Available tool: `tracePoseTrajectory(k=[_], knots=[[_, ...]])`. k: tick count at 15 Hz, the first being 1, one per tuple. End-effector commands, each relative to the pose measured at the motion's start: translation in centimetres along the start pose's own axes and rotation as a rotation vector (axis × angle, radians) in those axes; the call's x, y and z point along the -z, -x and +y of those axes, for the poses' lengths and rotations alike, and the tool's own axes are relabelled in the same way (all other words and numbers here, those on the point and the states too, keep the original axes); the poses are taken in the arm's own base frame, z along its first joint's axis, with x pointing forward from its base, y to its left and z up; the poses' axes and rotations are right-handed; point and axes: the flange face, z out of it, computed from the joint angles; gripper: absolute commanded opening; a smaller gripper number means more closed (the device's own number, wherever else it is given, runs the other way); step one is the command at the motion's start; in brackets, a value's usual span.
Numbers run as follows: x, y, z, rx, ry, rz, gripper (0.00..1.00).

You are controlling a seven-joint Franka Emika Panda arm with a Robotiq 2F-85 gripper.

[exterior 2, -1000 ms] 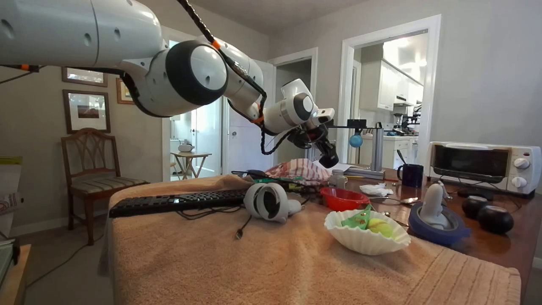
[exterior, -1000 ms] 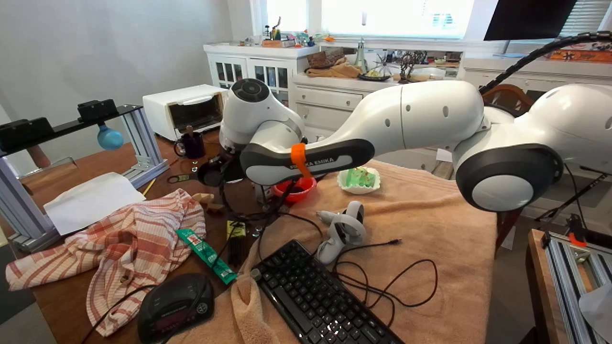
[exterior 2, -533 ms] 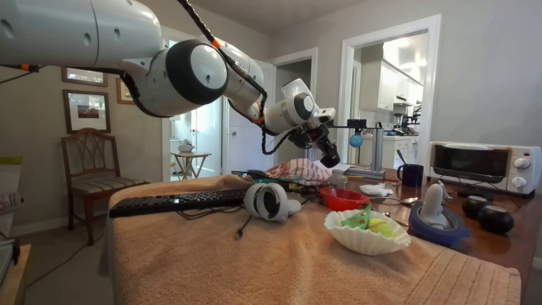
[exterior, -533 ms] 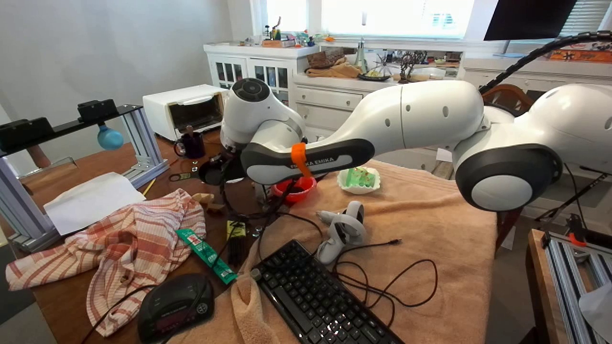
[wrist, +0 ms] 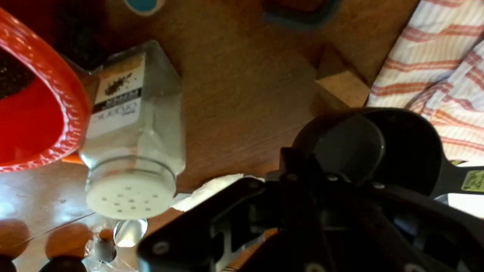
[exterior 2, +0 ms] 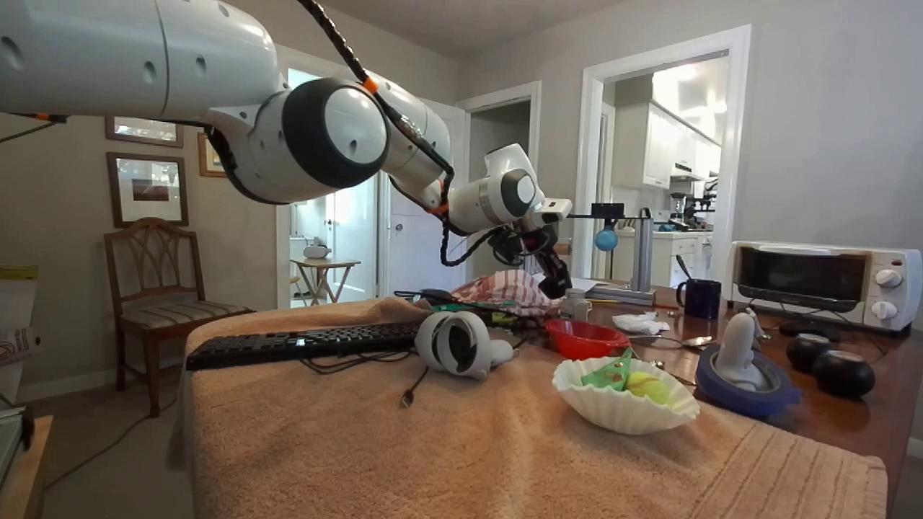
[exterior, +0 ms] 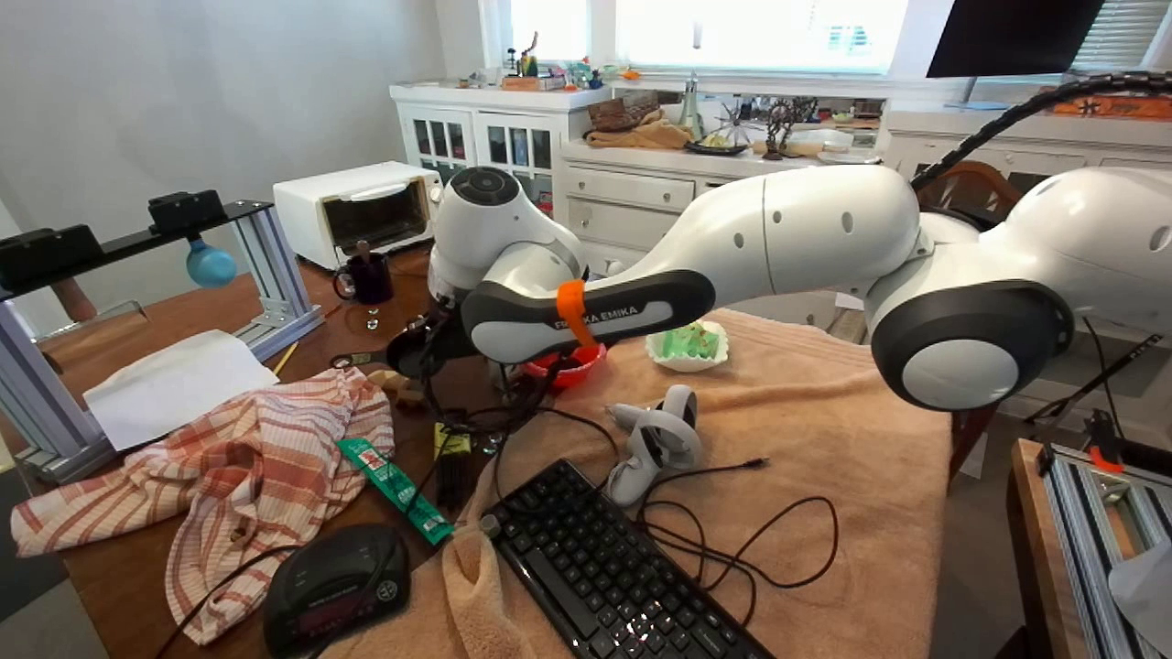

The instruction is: Pour contents of the black pot into the orange bowl

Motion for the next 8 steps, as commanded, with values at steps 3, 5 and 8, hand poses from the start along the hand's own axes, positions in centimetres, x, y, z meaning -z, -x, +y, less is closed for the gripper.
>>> tracePoseTrajectory(k=[3, 5, 8], knots=[[-2.0, 1.8, 1.3, -0.027, 0.109, -0.097, 0.01], [-2.3, 2.1, 1.6, -0.026, 0.123, -0.122, 0.01], [-2.4, 2.3, 1.8, -0.032, 0.14, -0.139, 0.01]])
